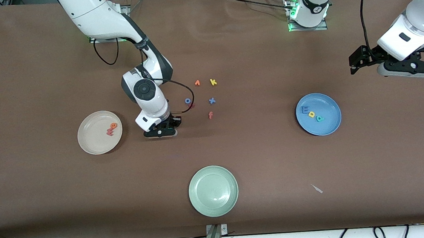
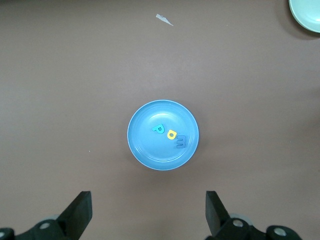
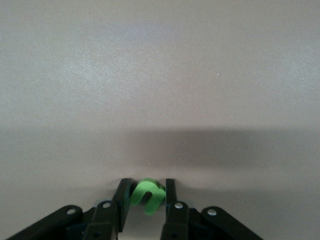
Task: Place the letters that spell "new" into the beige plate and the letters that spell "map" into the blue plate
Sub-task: 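Return the left gripper to rest while the right gripper lifts the u, then lower the green u onto the white plate and open the right gripper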
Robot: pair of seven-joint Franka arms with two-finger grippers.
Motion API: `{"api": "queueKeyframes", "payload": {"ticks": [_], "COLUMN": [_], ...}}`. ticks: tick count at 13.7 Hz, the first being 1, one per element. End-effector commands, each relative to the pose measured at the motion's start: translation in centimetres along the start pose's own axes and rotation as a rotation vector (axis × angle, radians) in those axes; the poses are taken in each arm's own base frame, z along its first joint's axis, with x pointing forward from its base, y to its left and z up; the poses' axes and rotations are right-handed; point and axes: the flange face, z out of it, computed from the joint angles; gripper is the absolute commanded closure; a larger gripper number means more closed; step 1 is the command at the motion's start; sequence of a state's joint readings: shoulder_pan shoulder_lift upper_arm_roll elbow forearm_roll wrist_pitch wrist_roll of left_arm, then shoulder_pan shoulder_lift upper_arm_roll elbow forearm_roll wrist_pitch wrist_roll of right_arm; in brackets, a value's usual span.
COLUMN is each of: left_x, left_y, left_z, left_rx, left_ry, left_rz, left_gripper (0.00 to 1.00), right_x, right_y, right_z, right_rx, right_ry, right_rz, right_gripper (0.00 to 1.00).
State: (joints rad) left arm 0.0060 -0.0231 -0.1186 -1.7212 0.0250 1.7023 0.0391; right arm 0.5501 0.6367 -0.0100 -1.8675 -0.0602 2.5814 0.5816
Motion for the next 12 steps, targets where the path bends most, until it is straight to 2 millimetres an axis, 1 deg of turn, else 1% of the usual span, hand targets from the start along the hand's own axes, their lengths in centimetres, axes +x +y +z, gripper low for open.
{"api": "queueKeyframes", "payload": {"ticks": [1, 2, 3, 4, 7, 8, 9, 11, 12], "left_x": [0.1, 0.5, 0.9, 0.9, 0.9, 1.1, 1.6, 1.8, 1.8], "left_y": [-0.2, -0.2, -0.1, 0.1, 0.3, 0.0, -0.2, -0.2, -0.2], "left_z": [-0.6, -1.0, -1.3, -1.3, -1.2, -1.2, -1.2, -1.3, -1.3], "left_rx": [0.018, 0.005, 0.004, 0.002, 0.001, -0.001, -0.011, -0.013, -0.013], "left_ry": [-0.029, -0.039, -0.038, -0.044, -0.051, -0.048, -0.045, -0.042, -0.042], "left_rz": [-0.011, -0.012, -0.011, -0.007, -0.001, -0.004, -0.009, -0.011, -0.011], "left_gripper": [0.00, 0.00, 0.00, 0.00, 0.00, 0.00, 0.00, 0.00, 0.00], "right_x": [0.9, 1.5, 2.4, 2.9, 4.3, 4.2, 3.9, 2.4, 1.5], "right_y": [0.4, 1.4, 3.1, 4.7, 11.1, 13.4, 16.3, 22.5, 24.8], "right_z": [-1.7, -2.6, -3.3, -4.2, -8.0, -8.8, -9.9, -10.4, -10.4], "right_rx": [-0.012, -0.026, -0.050, -0.073, -0.127, -0.137, -0.140, -0.140, -0.135], "right_ry": [-0.008, -0.014, -0.020, -0.039, -0.098, -0.122, -0.130, -0.159, -0.155], "right_rz": [-0.041, -0.069, -0.097, -0.135, -0.236, -0.271, -0.303, -0.340, -0.352], "right_gripper": [0.76, 0.76, 0.76, 0.76, 0.75, 0.75, 0.75, 0.75, 0.74]}}
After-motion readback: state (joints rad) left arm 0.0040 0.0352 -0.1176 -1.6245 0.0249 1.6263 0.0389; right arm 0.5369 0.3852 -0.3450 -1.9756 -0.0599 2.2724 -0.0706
